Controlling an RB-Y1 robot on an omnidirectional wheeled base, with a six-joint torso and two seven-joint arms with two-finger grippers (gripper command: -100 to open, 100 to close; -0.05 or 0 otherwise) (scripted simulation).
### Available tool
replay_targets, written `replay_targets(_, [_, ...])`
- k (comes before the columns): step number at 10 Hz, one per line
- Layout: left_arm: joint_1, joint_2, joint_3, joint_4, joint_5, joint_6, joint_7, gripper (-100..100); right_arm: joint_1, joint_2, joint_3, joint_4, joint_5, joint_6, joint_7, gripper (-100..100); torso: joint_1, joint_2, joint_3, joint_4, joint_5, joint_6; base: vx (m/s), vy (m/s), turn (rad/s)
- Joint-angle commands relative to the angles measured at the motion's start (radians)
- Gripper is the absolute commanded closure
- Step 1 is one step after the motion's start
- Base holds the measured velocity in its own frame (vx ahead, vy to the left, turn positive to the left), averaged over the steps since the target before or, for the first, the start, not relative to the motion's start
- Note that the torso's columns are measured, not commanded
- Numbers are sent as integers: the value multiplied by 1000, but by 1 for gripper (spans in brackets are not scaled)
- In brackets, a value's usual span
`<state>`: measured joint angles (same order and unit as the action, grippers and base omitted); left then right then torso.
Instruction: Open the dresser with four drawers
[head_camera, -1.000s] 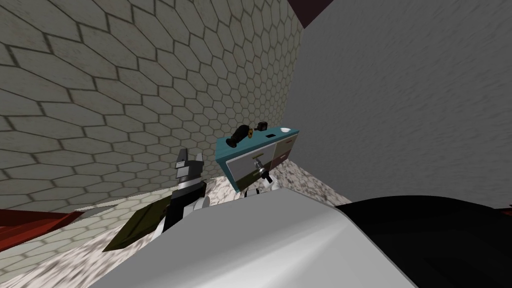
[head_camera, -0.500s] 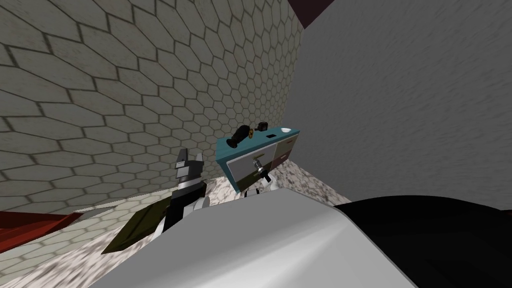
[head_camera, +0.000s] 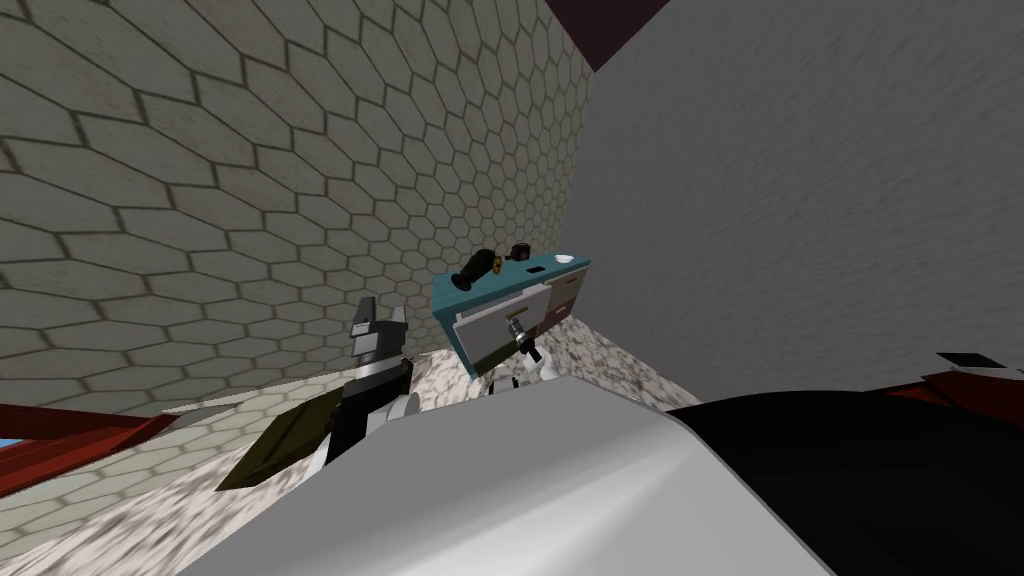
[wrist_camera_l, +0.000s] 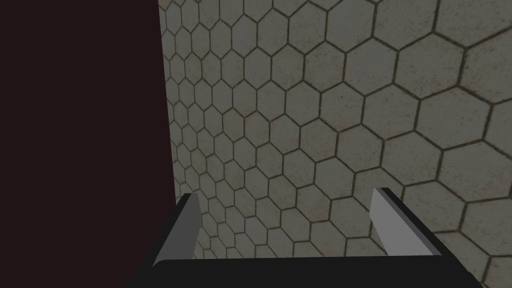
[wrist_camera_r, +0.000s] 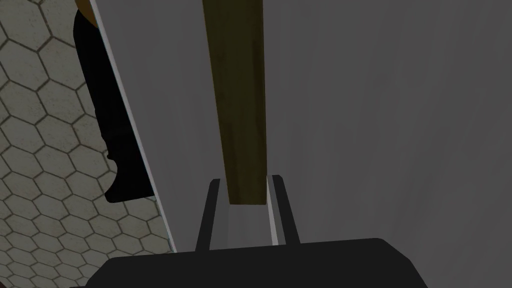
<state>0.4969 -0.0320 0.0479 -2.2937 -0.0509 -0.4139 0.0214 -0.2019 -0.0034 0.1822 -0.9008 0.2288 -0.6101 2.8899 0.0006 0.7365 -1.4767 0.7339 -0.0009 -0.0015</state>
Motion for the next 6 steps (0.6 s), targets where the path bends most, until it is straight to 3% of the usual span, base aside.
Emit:
replay_targets(1, [0, 0, 0, 0, 0, 0, 0, 0, -2, -2, 1, 3, 2, 0, -4, 100, 0, -1, -1, 1, 0, 0, -106, -41, -8])
replay_targets(6, [0, 0, 0, 0, 0, 0, 0, 0, 4, -8, 11, -4, 8, 0, -19, 100, -1, -1, -1, -1, 0, 1, -145, -61, -13])
